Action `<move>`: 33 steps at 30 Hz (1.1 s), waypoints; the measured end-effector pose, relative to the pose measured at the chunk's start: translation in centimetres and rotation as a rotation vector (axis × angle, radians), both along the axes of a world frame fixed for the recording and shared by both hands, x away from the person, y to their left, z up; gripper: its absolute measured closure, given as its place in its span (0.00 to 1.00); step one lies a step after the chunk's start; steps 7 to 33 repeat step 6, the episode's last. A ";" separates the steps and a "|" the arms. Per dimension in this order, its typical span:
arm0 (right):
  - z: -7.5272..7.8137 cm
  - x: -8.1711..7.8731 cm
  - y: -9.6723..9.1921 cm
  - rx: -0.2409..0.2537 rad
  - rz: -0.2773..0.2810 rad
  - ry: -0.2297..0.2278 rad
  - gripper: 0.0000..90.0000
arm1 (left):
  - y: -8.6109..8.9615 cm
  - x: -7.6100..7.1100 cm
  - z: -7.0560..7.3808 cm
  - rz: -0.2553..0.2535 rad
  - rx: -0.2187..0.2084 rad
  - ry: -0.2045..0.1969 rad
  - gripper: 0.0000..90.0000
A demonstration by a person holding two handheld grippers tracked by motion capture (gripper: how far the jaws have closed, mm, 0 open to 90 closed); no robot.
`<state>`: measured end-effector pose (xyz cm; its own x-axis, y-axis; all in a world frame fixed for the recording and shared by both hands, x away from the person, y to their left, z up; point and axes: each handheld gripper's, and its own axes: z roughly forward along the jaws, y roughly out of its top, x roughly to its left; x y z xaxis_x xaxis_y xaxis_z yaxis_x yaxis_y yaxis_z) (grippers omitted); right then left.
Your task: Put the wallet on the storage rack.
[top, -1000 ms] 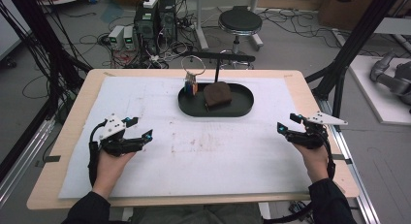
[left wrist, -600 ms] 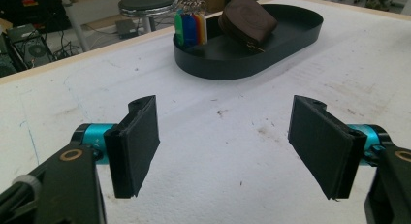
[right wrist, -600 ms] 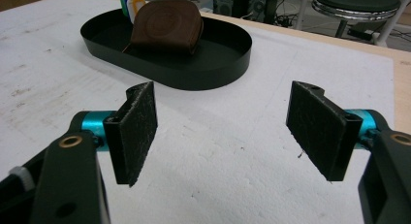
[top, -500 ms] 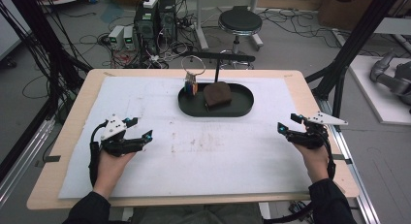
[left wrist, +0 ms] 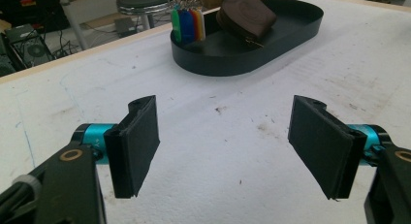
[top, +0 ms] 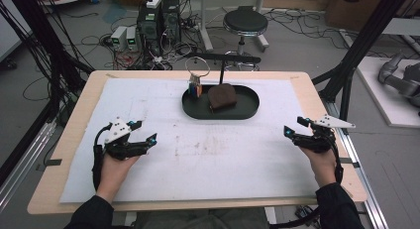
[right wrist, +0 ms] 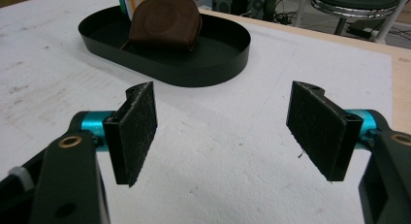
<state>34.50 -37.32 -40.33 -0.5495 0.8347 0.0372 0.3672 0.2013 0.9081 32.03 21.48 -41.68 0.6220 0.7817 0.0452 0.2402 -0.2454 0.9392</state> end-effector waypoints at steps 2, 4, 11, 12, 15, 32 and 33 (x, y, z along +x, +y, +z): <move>0.0 0.0 0.0 -0.001 -0.001 -0.004 0.30 | 0.0 0.0 0.0 -0.001 0.000 0.002 0.30; 0.0 0.0 -0.1 0.001 -0.002 0.000 0.30 | -0.1 0.1 -0.1 -0.003 0.000 0.004 0.30; 0.0 -0.1 -0.1 0.000 -0.003 0.001 0.30 | -0.1 0.1 -0.1 -0.001 -0.002 0.004 0.30; 0.0 -0.1 -0.1 0.000 -0.003 0.001 0.30 | -0.1 0.1 -0.1 -0.001 -0.002 0.004 0.30; 0.0 -0.1 -0.1 0.000 -0.003 0.001 0.30 | -0.1 0.1 -0.1 -0.001 -0.002 0.004 0.30; 0.0 -0.1 -0.1 0.000 -0.003 0.001 0.30 | -0.1 0.1 -0.1 -0.001 -0.002 0.004 0.30; 0.0 -0.1 -0.1 0.000 -0.003 0.001 0.30 | -0.1 0.1 -0.1 -0.001 -0.002 0.004 0.30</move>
